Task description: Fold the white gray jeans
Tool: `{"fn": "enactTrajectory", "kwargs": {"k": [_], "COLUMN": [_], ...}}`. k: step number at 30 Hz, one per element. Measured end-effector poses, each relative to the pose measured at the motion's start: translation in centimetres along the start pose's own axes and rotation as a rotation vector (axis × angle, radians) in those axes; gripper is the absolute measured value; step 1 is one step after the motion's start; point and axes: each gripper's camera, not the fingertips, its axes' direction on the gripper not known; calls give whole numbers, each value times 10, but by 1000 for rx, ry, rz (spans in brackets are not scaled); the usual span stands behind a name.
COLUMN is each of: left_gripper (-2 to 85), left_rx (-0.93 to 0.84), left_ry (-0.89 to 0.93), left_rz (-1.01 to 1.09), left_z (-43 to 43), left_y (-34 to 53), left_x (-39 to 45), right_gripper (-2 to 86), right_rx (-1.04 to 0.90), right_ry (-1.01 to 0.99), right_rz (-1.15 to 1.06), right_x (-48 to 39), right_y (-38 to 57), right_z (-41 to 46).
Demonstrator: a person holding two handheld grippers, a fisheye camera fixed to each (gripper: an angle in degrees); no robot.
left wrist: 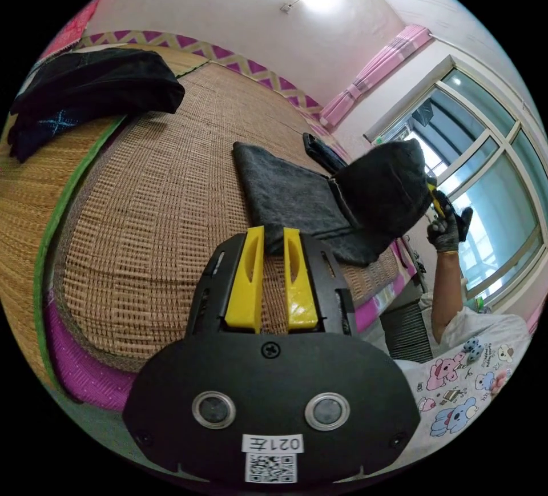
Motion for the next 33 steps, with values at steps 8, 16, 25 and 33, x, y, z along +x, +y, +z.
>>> {"fn": "enactTrajectory", "kwargs": {"k": [8,16,25,33], "left_gripper": [45,75,117,32], "left_rx": [-12,-188,-263,-222], "left_ry": [14,40,-122,-207], "left_rz": [60,502,757,782], "left_z": [22,101,202,200], "left_y": [-1,-12,-3,-6], "left_x": [45,176,272,283], "right_gripper": [22,31,68,59], "right_rx": [-195,-139,-95,-132], "right_ry": [-39,-44,263,229], "right_rz": [559,564,134,-258], "right_x": [224,228,143,35], "right_y": [83,91,90,94], "right_z": [19,-11,-46,-6]}}
